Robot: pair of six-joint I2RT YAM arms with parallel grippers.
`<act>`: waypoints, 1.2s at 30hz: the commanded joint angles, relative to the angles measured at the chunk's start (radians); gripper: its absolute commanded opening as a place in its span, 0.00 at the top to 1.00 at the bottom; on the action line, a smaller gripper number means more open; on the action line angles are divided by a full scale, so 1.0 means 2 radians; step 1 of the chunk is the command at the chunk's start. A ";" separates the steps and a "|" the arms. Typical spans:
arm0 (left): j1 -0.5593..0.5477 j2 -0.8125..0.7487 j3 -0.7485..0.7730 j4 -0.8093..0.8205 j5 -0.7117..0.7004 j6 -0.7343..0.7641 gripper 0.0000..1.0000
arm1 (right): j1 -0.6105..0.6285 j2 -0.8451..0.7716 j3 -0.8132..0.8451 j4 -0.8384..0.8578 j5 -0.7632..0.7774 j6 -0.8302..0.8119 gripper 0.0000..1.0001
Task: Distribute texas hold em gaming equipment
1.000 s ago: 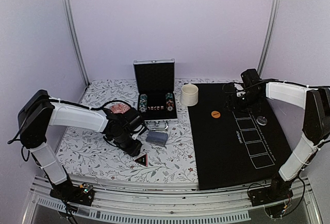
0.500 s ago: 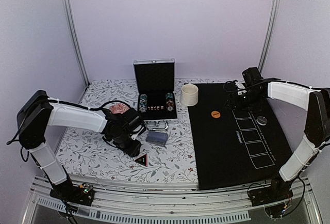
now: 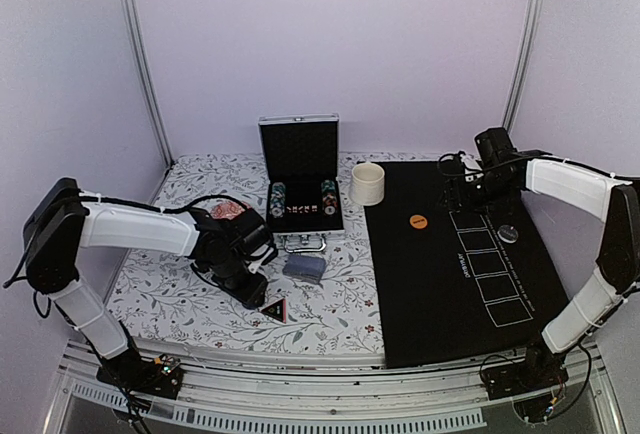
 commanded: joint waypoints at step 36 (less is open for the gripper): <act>-0.074 0.031 0.038 0.025 0.054 0.026 0.56 | 0.189 -0.013 -0.073 0.127 -0.164 0.159 0.32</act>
